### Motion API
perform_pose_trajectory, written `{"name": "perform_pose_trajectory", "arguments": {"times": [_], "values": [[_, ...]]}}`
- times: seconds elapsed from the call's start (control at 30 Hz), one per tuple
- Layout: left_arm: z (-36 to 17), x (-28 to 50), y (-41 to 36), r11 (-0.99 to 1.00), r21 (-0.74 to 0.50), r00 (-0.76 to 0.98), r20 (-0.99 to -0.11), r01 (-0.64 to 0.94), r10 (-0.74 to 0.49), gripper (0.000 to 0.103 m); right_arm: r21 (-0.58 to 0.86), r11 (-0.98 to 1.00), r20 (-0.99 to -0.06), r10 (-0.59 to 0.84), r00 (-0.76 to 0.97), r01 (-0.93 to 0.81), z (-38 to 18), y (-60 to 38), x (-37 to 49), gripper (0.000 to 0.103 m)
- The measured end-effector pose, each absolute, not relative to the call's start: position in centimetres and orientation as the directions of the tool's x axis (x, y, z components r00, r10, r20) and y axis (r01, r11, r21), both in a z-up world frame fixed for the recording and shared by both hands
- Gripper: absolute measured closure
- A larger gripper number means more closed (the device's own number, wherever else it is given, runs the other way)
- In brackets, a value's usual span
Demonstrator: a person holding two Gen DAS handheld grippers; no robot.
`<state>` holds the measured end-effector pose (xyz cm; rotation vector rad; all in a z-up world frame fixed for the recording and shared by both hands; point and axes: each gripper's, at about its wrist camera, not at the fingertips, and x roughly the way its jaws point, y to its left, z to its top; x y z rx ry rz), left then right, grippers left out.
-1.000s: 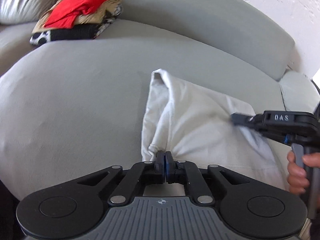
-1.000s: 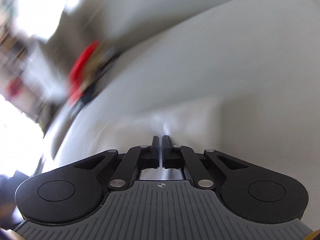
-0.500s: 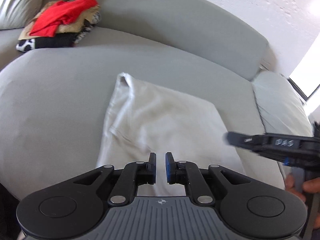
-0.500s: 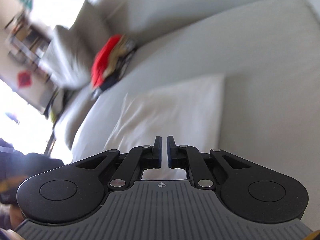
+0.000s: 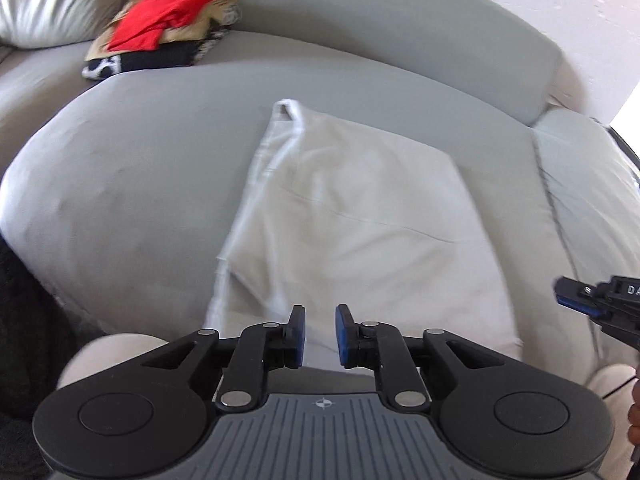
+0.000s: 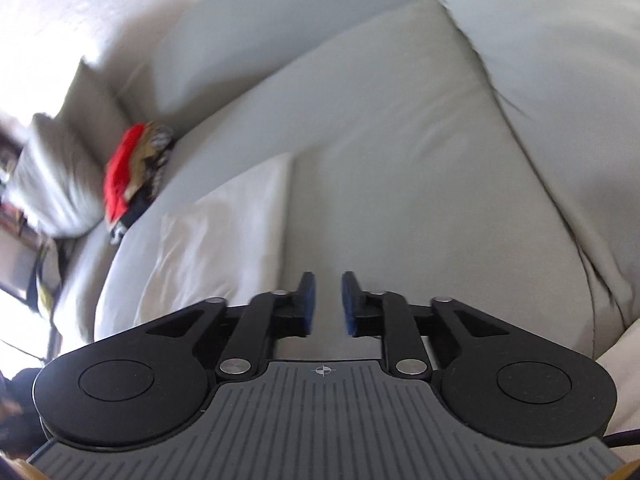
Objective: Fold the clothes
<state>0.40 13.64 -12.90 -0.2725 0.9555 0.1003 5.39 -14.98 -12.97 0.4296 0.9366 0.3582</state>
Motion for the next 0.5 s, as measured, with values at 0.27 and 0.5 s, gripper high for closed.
{"name": "perform_pose_trajectory", "arguments": {"times": [0.27,0.5], "values": [[-15.7,0.8,9.9,0.991,-0.081,0.579,-0.815,-0.106,-0.005,0.08,0.263,0.881,-0.767,0.438,0.469,-0.393,-13.0,-6.7,2.3,0.067],[-17.4,-0.9,9.5,0.992,-0.083,0.44,-0.897,-0.092,-0.034,0.081,0.258,0.905,-0.856,0.376,0.355,-0.338,-13.8,-8.3,-0.1,0.062]]}}
